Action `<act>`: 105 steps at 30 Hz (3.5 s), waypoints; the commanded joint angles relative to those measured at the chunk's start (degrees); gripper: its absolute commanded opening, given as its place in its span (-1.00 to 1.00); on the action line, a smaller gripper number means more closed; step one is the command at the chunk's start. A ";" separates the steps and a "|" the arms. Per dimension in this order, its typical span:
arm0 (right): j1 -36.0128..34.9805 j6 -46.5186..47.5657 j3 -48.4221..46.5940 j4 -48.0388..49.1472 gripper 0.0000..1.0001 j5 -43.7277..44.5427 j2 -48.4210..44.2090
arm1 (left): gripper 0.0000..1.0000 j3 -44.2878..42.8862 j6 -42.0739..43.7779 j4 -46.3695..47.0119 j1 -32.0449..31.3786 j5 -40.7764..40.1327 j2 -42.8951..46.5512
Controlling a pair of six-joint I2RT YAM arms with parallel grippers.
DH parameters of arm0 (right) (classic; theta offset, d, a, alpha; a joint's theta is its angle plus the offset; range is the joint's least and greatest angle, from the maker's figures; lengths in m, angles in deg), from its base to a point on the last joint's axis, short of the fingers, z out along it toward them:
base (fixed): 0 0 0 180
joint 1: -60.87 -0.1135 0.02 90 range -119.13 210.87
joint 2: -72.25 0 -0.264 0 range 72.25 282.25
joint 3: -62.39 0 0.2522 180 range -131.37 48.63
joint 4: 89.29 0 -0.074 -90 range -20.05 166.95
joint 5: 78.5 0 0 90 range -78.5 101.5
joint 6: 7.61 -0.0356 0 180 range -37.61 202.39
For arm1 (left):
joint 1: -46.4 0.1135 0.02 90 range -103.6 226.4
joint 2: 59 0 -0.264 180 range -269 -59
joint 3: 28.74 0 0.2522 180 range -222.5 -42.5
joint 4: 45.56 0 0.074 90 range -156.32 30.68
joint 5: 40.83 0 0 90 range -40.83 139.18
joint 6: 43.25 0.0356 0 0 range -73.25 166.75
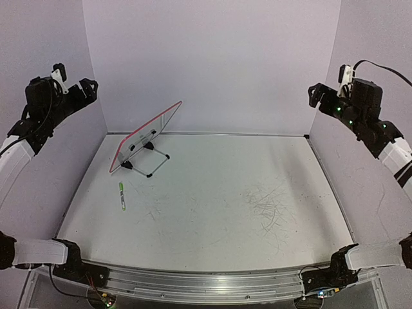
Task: Write a sentence on the whiteboard
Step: Move the whiteboard to the center of the board.
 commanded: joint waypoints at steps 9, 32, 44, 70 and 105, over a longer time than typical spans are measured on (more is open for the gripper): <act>-3.60 -0.30 -3.94 0.91 0.97 -16.32 12.72 | 0.99 -4.18 0.37 -7.01 0.00 7.44 -5.70; -11.69 -6.28 1.49 8.22 0.97 -24.34 19.15 | 0.99 -26.85 10.50 -27.97 -17.35 -2.88 -24.60; -13.50 -7.72 2.38 10.97 0.96 -26.20 21.39 | 0.94 -24.66 10.22 -37.88 -18.14 -3.85 -30.05; -17.24 -10.16 2.28 15.45 0.96 -27.63 25.20 | -0.50 -33.90 6.91 -46.36 -20.34 -10.22 -41.88; -18.44 -10.87 2.45 16.79 0.97 -27.62 27.50 | -1.00 -53.62 2.90 -53.03 -30.33 2.64 -55.14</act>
